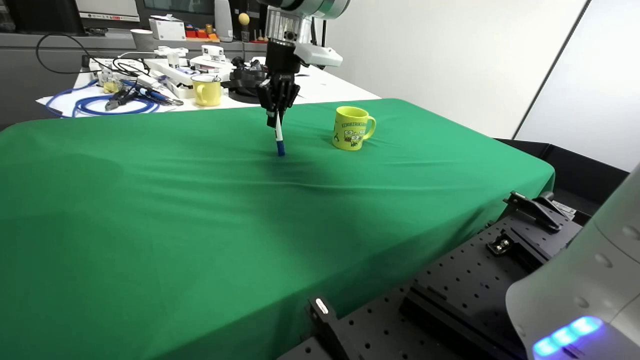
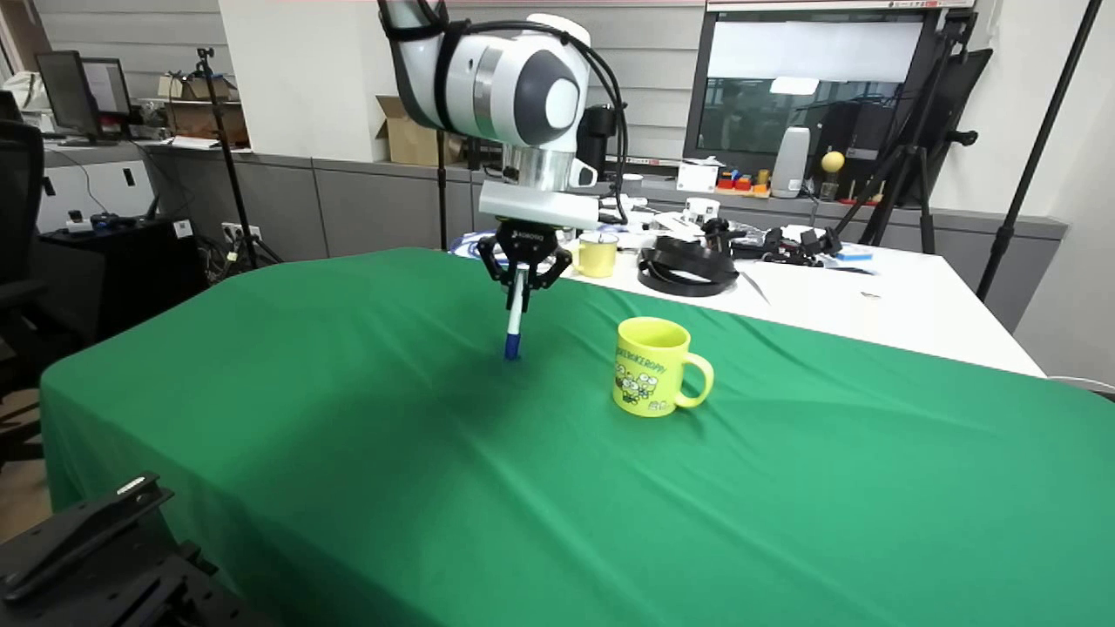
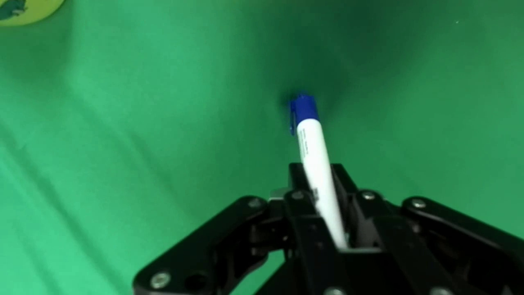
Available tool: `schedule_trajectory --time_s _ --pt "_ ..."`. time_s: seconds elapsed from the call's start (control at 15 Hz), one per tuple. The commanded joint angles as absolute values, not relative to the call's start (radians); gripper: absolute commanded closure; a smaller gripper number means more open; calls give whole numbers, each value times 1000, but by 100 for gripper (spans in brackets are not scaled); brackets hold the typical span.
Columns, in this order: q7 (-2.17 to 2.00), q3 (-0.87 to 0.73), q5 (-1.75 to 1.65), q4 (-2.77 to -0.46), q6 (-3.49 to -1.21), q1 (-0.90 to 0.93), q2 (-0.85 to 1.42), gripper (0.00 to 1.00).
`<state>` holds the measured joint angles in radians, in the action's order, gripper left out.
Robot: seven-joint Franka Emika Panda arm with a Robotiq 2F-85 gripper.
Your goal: Remove the blue marker from the mug and put it on the table
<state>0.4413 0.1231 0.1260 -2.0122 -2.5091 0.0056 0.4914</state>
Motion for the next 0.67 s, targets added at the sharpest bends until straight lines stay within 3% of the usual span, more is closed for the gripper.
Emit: schedule_trajectory --time_s 0.0,0.6 --pt "402 131 77 -2006 -2585 14 541 95" --pt "376 137 35 -2041 -2764 20 586 95"
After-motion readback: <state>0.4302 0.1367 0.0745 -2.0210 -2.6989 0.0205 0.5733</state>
